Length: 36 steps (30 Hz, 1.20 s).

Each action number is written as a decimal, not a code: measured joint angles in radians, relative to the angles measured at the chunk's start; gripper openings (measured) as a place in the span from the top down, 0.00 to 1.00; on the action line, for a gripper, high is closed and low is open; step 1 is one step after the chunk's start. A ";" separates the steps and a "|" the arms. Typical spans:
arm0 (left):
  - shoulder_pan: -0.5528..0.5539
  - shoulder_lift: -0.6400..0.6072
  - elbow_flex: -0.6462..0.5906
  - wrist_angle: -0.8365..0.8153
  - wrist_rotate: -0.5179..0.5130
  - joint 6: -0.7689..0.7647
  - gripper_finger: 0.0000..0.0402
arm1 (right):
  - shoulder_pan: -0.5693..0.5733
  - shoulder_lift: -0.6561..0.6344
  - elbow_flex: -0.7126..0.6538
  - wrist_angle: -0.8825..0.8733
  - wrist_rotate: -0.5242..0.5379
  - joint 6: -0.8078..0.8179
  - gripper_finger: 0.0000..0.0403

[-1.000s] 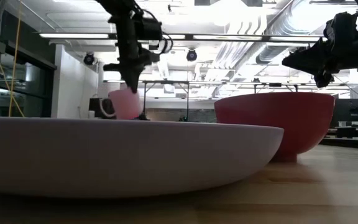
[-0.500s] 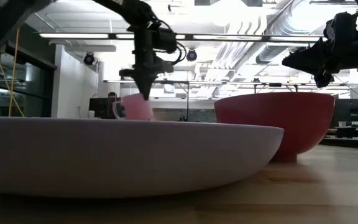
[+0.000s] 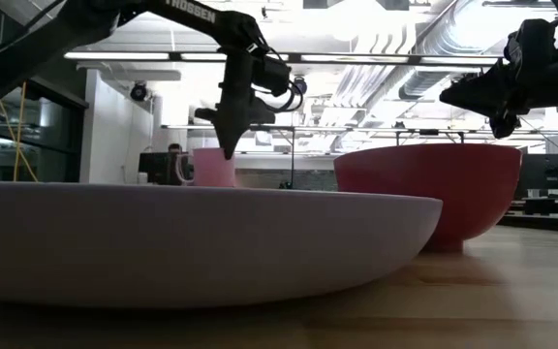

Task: Set up tray
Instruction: Put the pink mug on the orange serving tray

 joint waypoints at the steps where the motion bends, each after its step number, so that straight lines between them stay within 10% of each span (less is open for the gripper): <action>1: 0.000 0.000 -0.001 -0.004 0.000 -0.001 0.97 | 0.000 0.000 0.000 0.000 0.000 0.000 1.00; 36: 0.015 0.058 -0.003 -0.017 0.066 -0.002 0.97 | 0.000 0.000 0.000 -0.007 -0.044 0.011 1.00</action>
